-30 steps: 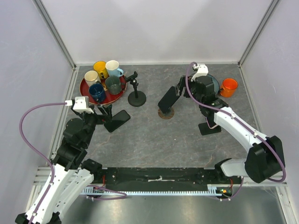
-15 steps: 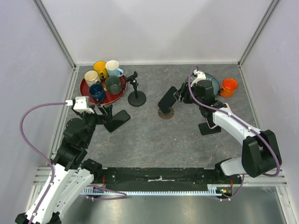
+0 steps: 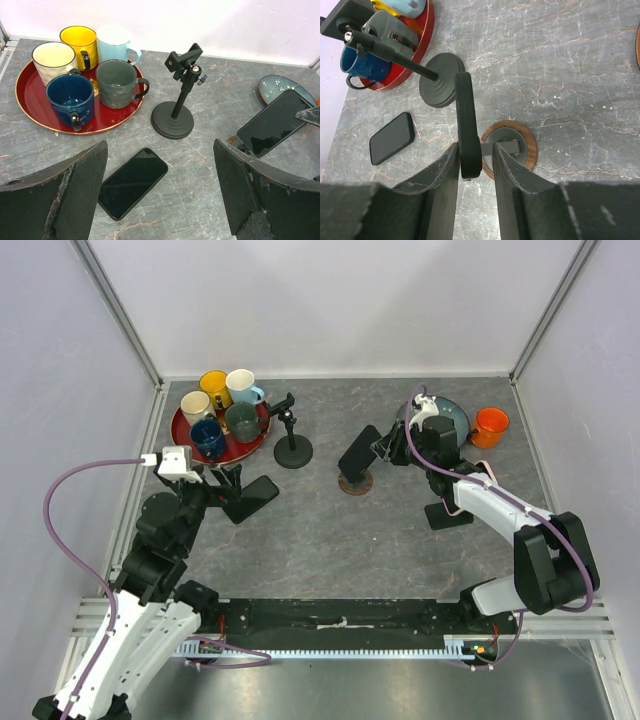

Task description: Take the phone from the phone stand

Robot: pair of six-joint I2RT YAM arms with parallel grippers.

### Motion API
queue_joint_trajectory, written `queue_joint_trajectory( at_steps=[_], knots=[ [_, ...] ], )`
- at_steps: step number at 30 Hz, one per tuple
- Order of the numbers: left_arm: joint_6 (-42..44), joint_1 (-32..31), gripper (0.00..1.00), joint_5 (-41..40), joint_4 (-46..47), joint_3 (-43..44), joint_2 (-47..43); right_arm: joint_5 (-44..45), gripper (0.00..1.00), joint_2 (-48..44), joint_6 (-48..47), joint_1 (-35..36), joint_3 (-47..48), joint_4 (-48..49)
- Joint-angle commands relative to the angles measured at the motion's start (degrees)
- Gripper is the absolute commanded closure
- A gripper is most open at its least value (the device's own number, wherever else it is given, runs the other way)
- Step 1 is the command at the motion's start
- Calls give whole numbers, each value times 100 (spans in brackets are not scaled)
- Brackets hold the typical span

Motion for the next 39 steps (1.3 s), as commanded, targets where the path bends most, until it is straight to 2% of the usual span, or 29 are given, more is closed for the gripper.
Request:
queue_joint_trajectory(
  at_steps=[1,2,11,25,30,31,39],
  knots=[
    [-54,52,8,63,184,-40,-22,-203,65,16,111,-30,-87,435],
    [-54,52,8,63,175,-40,-13,-221,74,-37,111,-30,-87,444],
    [-54,52,8,89,175,-40,-57,-362,100,-441,93,-57,-123,505],
    [-72,52,8,89,175,-40,-75,-422,100,-1311,164,-57,-316,1165],
    [-72,52,8,89,175,-48,-66,-915,100,-1242,892,-13,-509,1796],
    [-80,52,8,80,175,-49,-75,-1011,100,-1206,1198,31,-614,2050],
    [-81,52,8,63,184,-57,-49,-863,100,-654,1842,996,-931,2596]
  ],
)
